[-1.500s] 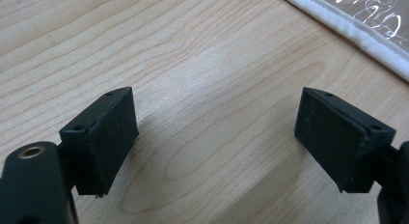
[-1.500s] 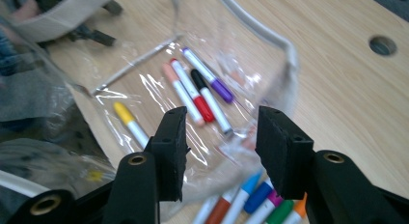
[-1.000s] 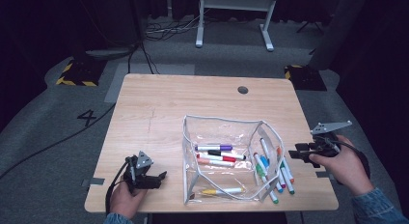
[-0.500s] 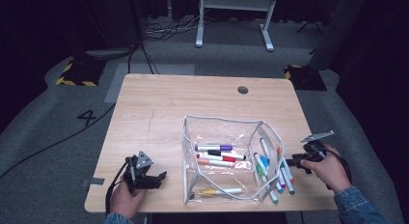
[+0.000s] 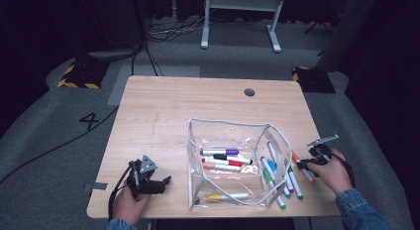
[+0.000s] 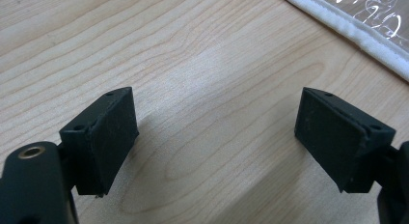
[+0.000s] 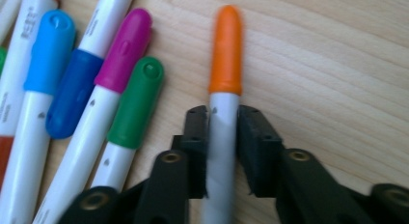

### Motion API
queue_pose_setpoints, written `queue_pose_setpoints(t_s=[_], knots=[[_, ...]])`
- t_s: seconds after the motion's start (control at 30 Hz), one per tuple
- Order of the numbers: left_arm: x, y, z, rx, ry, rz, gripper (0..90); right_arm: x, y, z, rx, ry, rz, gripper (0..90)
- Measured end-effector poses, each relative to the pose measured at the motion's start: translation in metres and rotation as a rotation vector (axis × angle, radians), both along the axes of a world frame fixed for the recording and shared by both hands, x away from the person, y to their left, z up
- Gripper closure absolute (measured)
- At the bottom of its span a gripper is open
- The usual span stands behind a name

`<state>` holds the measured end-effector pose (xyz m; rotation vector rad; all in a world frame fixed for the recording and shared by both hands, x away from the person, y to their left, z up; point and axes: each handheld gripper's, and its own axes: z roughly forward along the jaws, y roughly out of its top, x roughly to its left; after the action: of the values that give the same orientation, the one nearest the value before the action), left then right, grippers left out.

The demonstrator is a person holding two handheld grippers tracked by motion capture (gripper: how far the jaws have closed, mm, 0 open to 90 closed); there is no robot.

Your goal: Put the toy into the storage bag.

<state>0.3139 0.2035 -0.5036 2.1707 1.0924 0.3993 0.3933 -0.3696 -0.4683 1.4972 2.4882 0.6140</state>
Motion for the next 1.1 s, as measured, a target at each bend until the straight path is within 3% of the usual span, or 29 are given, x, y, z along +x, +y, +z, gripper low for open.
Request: queue_pose_setpoints(t_s=[0.1,0.2,0.47,0.63,0.9,1.1], knots=[[0.000,0.000,0.000,0.000,-0.003,0.001,15.2,0.001,-0.003,0.001,-0.012,0.001,-0.040,76.9],[0.000,0.000,0.000,0.000,-0.003,0.002,15.2,0.000,-0.004,0.002,0.009,-0.001,-0.042,77.0],[0.000,0.000,0.000,0.000,-0.002,0.002,15.2,-0.008,-0.004,0.032,0.062,-0.050,0.002,77.0],[0.000,0.000,0.000,-0.001,-0.002,0.001,15.2,-0.020,0.004,0.061,0.120,-0.092,0.063,77.0],[0.000,0.000,0.000,0.000,-0.001,0.002,15.2,-0.044,0.026,0.119,0.177,-0.183,0.205,77.1],[0.000,0.000,0.000,-0.002,-0.002,0.001,15.2,-0.060,0.041,0.158,0.201,-0.231,0.279,77.0]])
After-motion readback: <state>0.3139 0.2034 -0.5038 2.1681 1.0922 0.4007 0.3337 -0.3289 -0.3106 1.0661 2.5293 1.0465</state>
